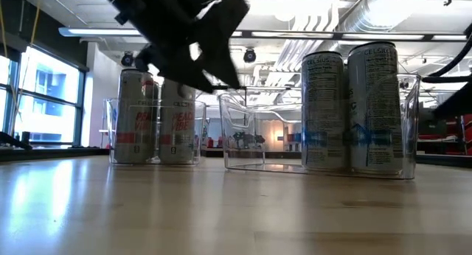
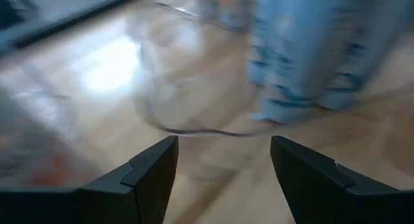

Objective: Sort soda cans
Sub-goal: Move the bottom transparent bin between the two transparent bins

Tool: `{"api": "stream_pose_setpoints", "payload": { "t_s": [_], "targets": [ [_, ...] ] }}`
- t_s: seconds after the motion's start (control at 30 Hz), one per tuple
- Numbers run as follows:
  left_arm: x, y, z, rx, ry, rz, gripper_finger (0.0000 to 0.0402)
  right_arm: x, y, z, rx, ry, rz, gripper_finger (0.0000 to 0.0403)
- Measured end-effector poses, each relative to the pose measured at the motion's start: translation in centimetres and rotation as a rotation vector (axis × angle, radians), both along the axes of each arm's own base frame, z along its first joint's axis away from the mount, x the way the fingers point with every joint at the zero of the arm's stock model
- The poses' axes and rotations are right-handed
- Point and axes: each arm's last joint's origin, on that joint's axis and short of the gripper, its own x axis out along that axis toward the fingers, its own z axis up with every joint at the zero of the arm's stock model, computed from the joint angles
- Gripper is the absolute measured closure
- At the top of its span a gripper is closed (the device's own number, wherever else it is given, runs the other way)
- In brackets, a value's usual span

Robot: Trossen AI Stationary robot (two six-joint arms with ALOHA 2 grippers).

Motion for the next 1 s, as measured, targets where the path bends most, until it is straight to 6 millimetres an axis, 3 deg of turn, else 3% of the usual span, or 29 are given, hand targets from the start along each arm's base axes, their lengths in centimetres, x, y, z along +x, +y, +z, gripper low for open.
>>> {"api": "stream_pose_setpoints", "payload": {
  "t_s": [0.27, 0.47, 0.87, 1.0],
  "targets": [
    [2.1, -1.3, -2.8, -0.071, -0.047, -0.095, 0.0161, -0.1, -2.4, -1.7, -0.016, -0.109, 0.055, 0.0347],
    [2.9, 0.8, -4.7, -0.011, -0.007, -0.014, 0.0161, 0.1, -2.9, -2.6, 0.056, -0.178, 0.081, 0.0398],
    [2.6, 4.9, -3.5, 0.057, 0.138, 0.057, 0.0161, 2.7, -2.0, -3.0, 0.106, -0.084, 0.163, 0.0402],
    [2.3, 5.0, -1.5, 0.08, 0.146, 0.019, 0.0161, 4.0, -1.7, -2.9, 0.122, -0.046, 0.22, 0.0402]
  ]
}}
